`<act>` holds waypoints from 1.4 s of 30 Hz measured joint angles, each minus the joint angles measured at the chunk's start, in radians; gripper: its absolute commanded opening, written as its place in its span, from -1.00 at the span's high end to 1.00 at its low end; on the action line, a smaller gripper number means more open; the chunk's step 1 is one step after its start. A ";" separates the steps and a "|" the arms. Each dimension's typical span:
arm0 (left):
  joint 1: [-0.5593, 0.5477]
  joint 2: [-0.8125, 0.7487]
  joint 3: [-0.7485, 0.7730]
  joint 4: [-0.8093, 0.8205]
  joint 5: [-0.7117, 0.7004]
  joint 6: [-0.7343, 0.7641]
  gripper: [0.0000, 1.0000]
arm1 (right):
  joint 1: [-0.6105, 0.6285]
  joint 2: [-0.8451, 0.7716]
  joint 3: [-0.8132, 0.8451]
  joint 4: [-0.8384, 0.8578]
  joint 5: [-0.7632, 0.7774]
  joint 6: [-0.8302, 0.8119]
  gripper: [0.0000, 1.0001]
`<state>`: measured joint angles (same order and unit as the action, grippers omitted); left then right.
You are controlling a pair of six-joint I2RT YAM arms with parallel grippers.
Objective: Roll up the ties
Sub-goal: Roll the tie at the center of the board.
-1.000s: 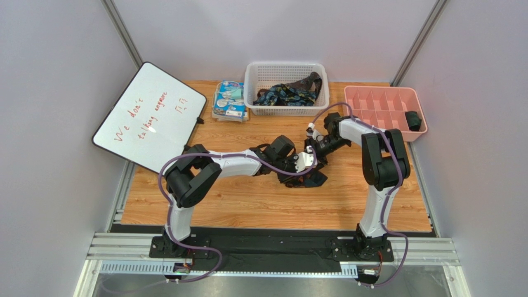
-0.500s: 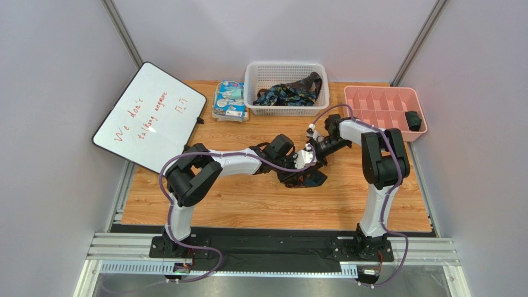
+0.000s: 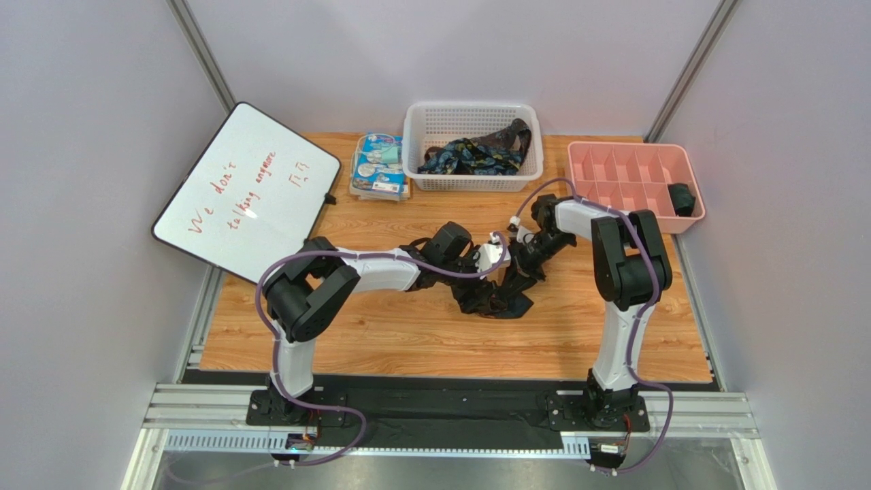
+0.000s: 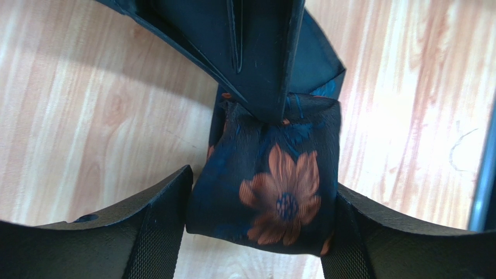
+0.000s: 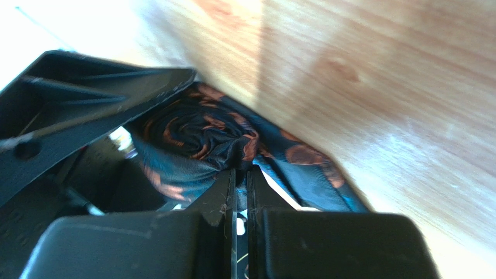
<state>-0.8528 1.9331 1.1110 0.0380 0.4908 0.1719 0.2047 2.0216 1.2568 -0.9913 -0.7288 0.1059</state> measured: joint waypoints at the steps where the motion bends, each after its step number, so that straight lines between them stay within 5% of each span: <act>1: 0.000 0.000 0.000 0.003 0.007 -0.008 -0.59 | 0.003 0.000 0.001 -0.002 0.014 0.000 1.00; 11: 0.000 0.000 -0.017 0.038 0.075 -0.030 -0.68 | 0.092 -0.015 0.000 -0.016 0.229 0.001 1.00; 13: -0.002 0.000 -0.027 0.053 0.082 -0.033 -0.55 | 0.103 -0.021 0.002 -0.017 0.252 0.002 1.00; 17: -0.011 0.001 -0.040 0.079 0.087 -0.033 0.19 | 0.110 -0.021 0.006 -0.023 0.264 0.003 1.00; 22: -0.030 -0.001 -0.066 0.119 0.053 0.036 0.74 | 0.113 -0.021 0.012 -0.027 0.268 0.003 1.00; 33: -0.093 -0.065 -0.122 0.107 -0.081 0.196 0.93 | 0.116 0.067 0.126 -0.125 0.268 -0.011 0.97; 36: -0.103 -0.065 -0.101 0.064 -0.116 0.203 0.94 | 0.080 0.072 0.163 -0.124 0.256 -0.030 0.54; 37: -0.104 -0.063 -0.092 0.050 -0.123 0.203 0.95 | 0.053 0.071 0.177 -0.122 0.245 -0.038 0.07; 41: -0.109 -0.042 -0.048 0.000 -0.142 0.195 0.95 | -0.109 0.015 0.174 -0.116 0.166 -0.076 -1.00; 42: -0.109 -0.039 -0.042 -0.005 -0.143 0.193 0.95 | -0.141 -0.009 0.160 -0.117 0.149 -0.077 -1.00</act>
<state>-0.9623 1.8938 1.0691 0.0330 0.3481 0.3649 0.0635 2.0129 1.4170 -1.1084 -0.5797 0.0284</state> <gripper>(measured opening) 0.311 0.780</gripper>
